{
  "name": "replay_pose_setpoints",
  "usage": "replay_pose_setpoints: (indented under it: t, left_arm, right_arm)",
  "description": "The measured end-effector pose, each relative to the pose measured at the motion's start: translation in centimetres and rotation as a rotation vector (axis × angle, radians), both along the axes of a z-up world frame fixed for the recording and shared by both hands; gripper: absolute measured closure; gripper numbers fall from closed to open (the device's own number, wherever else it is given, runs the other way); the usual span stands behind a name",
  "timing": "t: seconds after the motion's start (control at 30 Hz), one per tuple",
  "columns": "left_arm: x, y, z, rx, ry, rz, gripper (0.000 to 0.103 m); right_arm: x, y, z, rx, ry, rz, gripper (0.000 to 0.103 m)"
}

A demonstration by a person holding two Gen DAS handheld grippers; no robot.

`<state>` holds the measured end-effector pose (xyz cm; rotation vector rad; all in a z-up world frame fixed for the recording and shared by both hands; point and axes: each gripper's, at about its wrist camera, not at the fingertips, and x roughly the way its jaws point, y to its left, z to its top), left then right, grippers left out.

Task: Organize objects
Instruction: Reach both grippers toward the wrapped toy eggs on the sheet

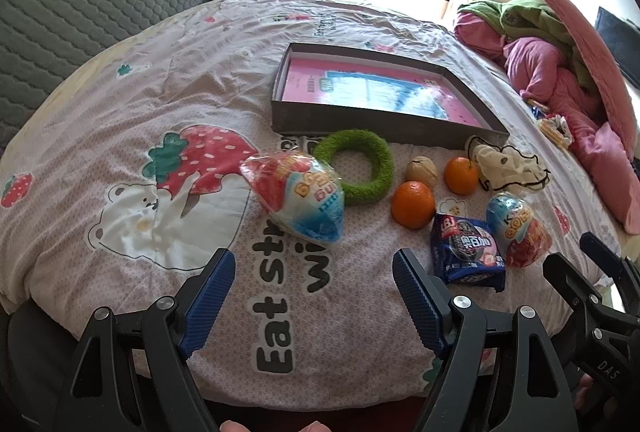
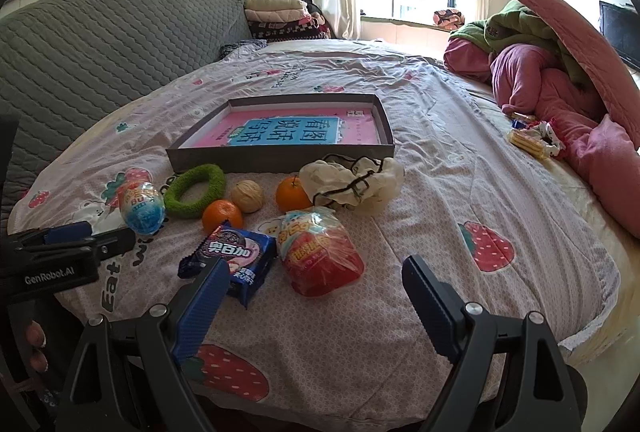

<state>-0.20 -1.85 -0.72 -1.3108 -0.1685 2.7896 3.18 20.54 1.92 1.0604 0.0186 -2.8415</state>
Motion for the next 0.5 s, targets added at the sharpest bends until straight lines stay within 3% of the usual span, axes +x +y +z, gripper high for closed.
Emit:
replay_pose_setpoints:
  t: [0.5]
  left_arm:
    - [-2.1,-1.6,-1.4,0.022,-0.006,0.043,0.021]
  right_arm:
    - [-1.2,1.4,-0.9,-0.013,-0.011,-0.031,0.015]
